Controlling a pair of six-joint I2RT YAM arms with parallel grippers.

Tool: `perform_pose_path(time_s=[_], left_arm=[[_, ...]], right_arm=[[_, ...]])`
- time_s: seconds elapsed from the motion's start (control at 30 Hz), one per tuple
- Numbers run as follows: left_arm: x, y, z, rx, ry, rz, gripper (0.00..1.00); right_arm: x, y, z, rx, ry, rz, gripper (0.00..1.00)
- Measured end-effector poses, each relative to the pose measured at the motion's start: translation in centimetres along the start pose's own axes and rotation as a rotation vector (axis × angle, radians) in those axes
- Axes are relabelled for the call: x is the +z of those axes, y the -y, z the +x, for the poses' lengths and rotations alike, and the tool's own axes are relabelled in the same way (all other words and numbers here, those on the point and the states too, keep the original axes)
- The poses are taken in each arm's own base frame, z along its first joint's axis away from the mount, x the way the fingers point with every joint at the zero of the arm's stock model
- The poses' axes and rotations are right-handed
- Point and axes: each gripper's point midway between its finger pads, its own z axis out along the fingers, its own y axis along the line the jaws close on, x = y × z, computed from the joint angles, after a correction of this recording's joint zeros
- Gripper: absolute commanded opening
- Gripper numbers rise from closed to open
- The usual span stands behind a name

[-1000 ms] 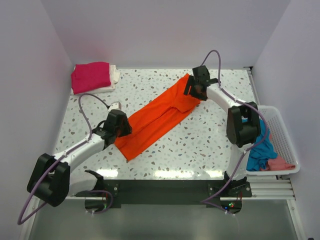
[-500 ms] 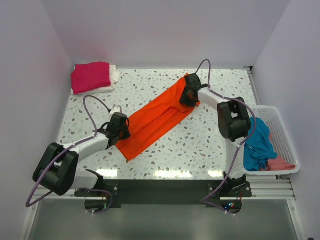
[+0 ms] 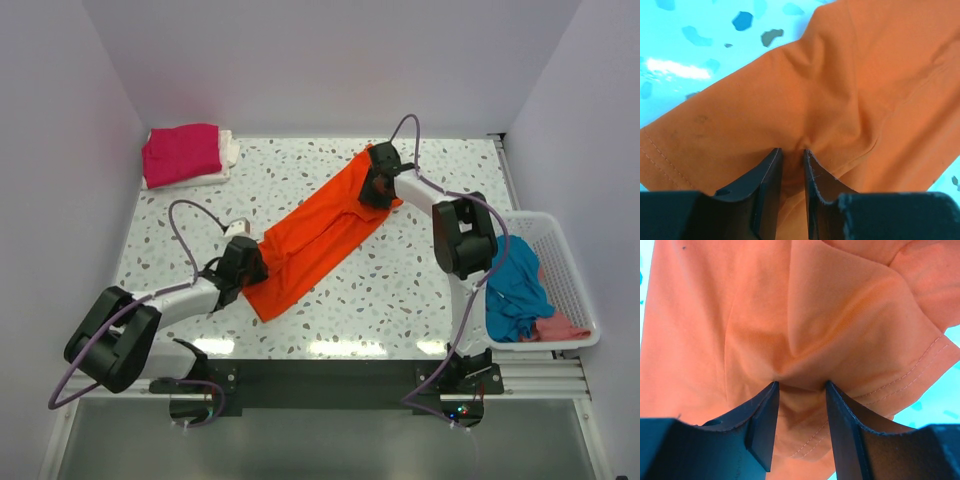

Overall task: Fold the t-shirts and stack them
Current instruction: Fold the tshirt

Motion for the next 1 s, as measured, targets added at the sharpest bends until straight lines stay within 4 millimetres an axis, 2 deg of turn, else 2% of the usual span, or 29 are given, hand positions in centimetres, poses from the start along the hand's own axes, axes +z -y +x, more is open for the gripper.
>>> perform_pose_path(time_s=[0.4,0.63,1.0], left_arm=[[-1.3,4.3,3.3,0.044,-0.06,0.128,0.26],[-2.0,5.8,4.8,0.062,-0.089,0.169,0.26],[-3.0,8.3,6.9,0.104,-0.134,0.225,0.25]], right_arm=[[1.3,0.5,-2.5,-0.021,0.016,0.014,0.48],[2.1,0.8,-4.1,-0.037,0.024,0.024,0.48],[2.8,0.8,-5.0,-0.089,0.029,0.039,0.48]])
